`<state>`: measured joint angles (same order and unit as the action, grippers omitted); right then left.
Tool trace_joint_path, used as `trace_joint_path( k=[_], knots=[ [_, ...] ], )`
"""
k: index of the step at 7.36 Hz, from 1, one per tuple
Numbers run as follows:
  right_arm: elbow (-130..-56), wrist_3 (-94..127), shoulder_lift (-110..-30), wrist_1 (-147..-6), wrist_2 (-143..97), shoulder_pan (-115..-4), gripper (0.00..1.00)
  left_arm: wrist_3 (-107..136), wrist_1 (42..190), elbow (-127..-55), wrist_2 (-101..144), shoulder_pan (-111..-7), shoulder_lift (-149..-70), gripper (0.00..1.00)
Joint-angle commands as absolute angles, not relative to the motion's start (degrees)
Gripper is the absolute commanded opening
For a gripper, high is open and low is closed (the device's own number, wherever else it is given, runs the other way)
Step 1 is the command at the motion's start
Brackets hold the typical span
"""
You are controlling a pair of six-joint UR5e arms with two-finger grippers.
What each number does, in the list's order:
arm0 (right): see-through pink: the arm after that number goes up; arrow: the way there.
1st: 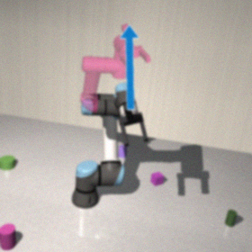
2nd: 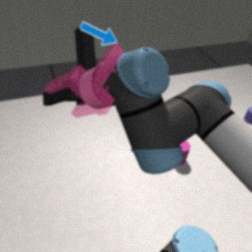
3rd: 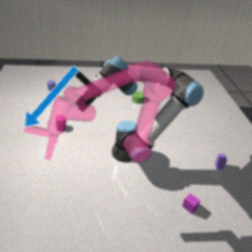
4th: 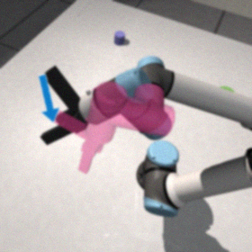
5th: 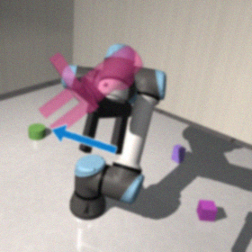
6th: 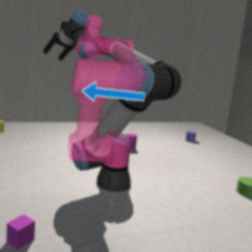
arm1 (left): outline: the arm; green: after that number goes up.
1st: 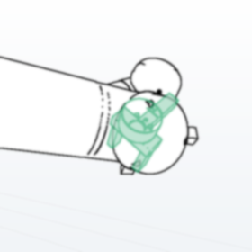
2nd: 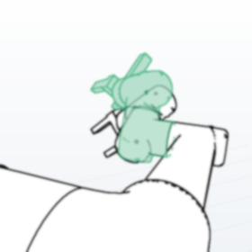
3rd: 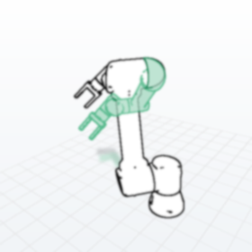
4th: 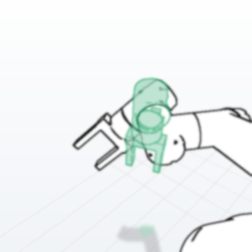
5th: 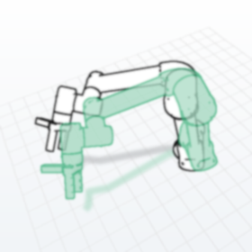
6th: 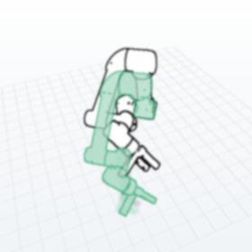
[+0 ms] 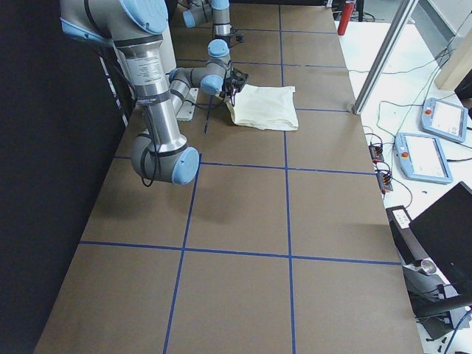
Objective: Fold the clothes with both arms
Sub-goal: 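Lift the near edge with both grippers and fold it onto the far half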
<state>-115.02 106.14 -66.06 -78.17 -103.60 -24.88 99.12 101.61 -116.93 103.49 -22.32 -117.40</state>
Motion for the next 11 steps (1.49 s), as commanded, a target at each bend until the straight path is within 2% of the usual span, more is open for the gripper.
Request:
trace_joint_path(
  k=[1,3,5,6,7,8,9,11],
  knots=[
    [-105.09,104.16,-58.93,-77.69,-113.69,-37.04,0.0,96.52,102.04,-106.15,108.88,-33.79,-124.94,0.0],
    [-89.64,101.44,-49.62,-77.52,-116.01,-40.6,0.0,95.98,112.18,-93.84,108.9,-38.74,-127.09,0.0],
    [-76.44,101.25,-44.75,-72.47,-116.11,-41.57,0.0,95.37,114.43,-89.23,108.81,-40.51,-128.49,0.0],
    [-72.64,101.25,-44.56,-67.81,-116.1,-42.01,0.12,95.88,115.13,-86.42,108.55,-40.78,-130.15,0.0],
    [-71.99,101.25,-44.3,-67.5,-116.1,-42.27,0.58,95.71,118.18,-81.09,108.28,-41.65,-132.34,0.44],
    [-71.46,101.08,-43.77,-67.15,-116.1,-42.54,1.0,95.02,122.04,-74.6,105.58,-41.66,-134.97,0.99],
    [-71.11,100.81,-43.77,-64.97,-116.28,-43.41,1.0,91.36,122.95,-72.36,103.47,-41.83,-135.7,1.0],
    [-70.31,97.94,-43.94,-64.78,-118.46,-46.47,1.0,85.71,123.05,-72.42,103.88,-44.47,-134.74,1.0]
  ],
)
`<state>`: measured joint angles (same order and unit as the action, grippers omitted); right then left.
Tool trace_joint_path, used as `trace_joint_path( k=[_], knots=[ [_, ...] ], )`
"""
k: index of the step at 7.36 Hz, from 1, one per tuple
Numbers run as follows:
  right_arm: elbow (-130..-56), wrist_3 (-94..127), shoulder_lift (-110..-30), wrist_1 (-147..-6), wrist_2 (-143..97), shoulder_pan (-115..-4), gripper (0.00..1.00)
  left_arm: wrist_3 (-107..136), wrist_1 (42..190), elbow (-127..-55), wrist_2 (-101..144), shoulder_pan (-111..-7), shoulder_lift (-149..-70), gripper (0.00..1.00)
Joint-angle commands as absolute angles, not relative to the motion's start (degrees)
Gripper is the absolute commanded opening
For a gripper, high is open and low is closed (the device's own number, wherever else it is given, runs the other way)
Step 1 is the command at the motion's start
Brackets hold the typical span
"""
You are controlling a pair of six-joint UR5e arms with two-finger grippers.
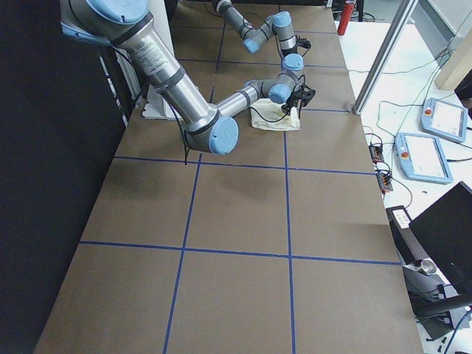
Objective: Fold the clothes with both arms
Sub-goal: 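Lift the near edge with both grippers and fold it onto the far half, then release the shirt and raise the right gripper away while the left gripper holds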
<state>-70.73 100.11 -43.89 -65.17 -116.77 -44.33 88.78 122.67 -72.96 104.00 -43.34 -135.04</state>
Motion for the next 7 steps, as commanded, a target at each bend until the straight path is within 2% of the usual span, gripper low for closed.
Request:
trace_joint_path(
  k=[1,3,5,7],
  knots=[
    [-70.4,94.87,-44.21,-64.78,-122.65,-49.28,1.0,84.56,125.14,-73.55,106.06,-44.47,-132.47,1.0],
    [-70.84,88.45,-44.47,-65.21,-124.88,-52.63,1.0,85.42,133.64,-76.54,108.54,-43.86,-126.67,1.0],
    [-71.02,83.77,-45.35,-65.39,-125.51,-54.83,1.0,89.46,135.95,-76.55,118.41,-43.59,-126.56,1.0],
    [-71.89,81.4,-46.31,-65.48,-125.51,-55.63,1.0,95.95,146.98,-73.15,118.83,-42.37,-126.56,1.0]
  ],
)
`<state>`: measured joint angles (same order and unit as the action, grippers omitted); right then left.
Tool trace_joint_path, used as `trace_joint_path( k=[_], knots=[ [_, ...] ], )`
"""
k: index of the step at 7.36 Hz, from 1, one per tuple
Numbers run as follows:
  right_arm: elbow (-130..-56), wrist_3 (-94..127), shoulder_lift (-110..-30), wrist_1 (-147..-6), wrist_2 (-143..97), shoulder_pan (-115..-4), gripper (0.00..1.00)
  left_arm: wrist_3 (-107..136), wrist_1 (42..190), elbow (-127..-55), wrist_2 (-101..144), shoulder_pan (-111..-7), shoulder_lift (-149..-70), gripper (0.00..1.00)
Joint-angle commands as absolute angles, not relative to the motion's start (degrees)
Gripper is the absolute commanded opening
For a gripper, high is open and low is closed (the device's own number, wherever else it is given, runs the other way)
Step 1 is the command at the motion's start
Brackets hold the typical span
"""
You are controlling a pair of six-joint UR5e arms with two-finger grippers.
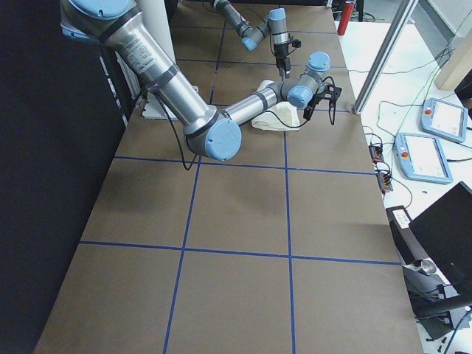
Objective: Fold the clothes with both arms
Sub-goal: 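Release the shirt and raise the right gripper away while the left gripper holds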
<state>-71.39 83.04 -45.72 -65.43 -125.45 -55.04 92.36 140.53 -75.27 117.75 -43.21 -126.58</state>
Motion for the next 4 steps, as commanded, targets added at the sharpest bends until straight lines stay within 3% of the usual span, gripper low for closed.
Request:
trace_joint_path(
  k=[1,4],
  knots=[
    [-72.5,81.3,-46.67,-65.48,-125.51,-56.07,1.0,96.67,151.22,-70.95,118.74,-41.58,-126.56,1.0],
    [-72.69,81.21,-46.76,-65.48,-126.3,-56.78,1.0,96.86,154.33,-69.87,118.92,-38.77,-127.09,1.0]
  ],
)
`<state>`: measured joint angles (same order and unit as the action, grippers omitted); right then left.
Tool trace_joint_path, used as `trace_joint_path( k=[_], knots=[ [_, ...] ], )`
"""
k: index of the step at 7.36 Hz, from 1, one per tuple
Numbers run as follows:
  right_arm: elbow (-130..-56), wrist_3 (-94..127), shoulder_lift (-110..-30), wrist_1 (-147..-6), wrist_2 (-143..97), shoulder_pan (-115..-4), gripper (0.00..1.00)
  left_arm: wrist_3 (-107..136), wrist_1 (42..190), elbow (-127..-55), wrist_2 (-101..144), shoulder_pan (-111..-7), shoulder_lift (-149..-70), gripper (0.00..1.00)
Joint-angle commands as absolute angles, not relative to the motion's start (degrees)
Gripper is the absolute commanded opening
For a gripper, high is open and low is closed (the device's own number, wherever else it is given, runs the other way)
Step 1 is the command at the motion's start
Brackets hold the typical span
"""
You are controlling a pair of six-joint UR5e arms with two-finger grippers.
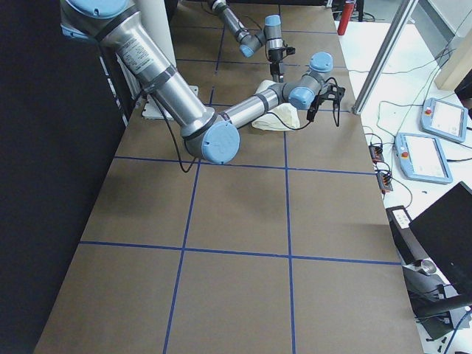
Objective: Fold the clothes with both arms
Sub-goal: 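Release the shirt and raise the right gripper away while the left gripper holds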
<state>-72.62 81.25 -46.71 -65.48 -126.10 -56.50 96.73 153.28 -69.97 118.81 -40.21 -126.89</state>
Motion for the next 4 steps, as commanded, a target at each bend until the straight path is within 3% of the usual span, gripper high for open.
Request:
trace_joint_path(
  k=[1,4],
  knots=[
    [-72.77,81.21,-46.76,-65.48,-126.39,-56.78,1.0,97.38,156.08,-69.79,118.92,-37.37,-126.83,1.0],
    [-73.21,81.21,-46.76,-65.83,-126.39,-56.78,1.0,99.93,160.39,-74.14,120.05,-35.34,-122.47,1.0]
  ],
)
